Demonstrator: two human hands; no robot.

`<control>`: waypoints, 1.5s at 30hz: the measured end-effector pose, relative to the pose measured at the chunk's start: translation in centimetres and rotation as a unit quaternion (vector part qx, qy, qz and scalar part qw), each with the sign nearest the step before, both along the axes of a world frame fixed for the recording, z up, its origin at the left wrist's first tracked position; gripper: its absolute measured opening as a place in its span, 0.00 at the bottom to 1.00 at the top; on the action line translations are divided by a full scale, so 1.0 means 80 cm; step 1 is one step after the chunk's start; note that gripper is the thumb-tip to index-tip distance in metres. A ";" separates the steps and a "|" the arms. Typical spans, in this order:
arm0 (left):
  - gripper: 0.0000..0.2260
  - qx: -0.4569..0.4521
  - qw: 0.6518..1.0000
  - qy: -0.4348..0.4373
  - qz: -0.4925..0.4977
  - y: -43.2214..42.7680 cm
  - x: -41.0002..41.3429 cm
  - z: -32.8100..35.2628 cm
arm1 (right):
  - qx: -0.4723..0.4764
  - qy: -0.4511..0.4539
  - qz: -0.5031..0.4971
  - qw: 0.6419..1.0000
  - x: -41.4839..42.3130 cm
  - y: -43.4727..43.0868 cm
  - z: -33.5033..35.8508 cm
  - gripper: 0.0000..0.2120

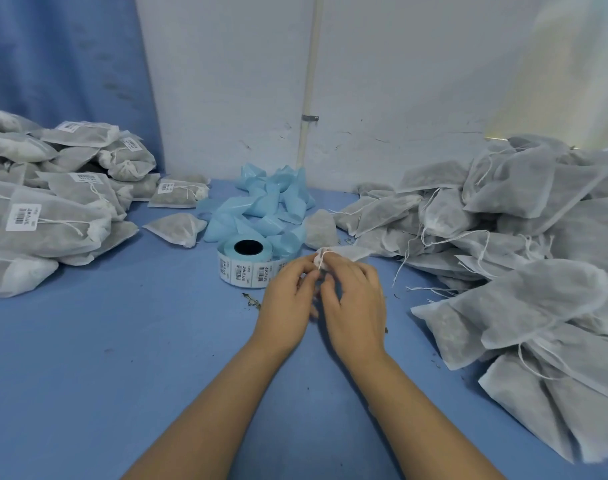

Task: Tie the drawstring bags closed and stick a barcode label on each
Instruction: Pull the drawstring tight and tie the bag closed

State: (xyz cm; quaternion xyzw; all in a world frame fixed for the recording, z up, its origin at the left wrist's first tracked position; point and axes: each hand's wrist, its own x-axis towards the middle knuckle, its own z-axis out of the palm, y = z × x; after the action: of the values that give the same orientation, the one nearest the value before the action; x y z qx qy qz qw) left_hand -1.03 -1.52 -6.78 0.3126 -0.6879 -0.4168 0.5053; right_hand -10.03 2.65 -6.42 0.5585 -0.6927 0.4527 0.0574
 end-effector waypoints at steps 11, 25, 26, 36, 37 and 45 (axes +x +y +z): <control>0.08 0.043 0.998 -0.038 0.002 0.007 -0.006 -0.001 | -0.098 -0.137 0.049 0.985 -0.007 -0.003 -0.007 0.11; 0.09 0.103 0.993 0.050 0.035 0.003 -0.006 -0.005 | -0.067 -0.382 0.116 0.915 -0.011 -0.008 -0.004 0.09; 0.09 0.106 0.992 0.052 0.043 0.003 -0.005 -0.004 | -0.055 -0.366 0.115 0.922 -0.010 -0.008 -0.004 0.09; 0.06 0.034 0.994 0.001 0.103 0.006 0.000 -0.007 | -0.005 -0.208 0.069 0.976 -0.006 -0.006 -0.006 0.04; 0.06 0.040 0.994 0.016 0.100 0.006 0.001 -0.006 | -0.001 -0.198 0.066 0.978 -0.006 -0.006 -0.007 0.04; 0.07 0.122 0.989 0.084 0.008 0.001 0.000 -0.002 | -0.036 -0.233 0.085 0.968 -0.005 -0.006 -0.005 0.09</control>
State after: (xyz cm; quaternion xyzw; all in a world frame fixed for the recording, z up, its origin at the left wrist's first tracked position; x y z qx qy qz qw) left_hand -1.05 -1.47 -6.96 0.3416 -0.5843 -0.5182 0.5228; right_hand -10.42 2.20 -6.86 0.4921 -0.6201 0.5982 -0.1242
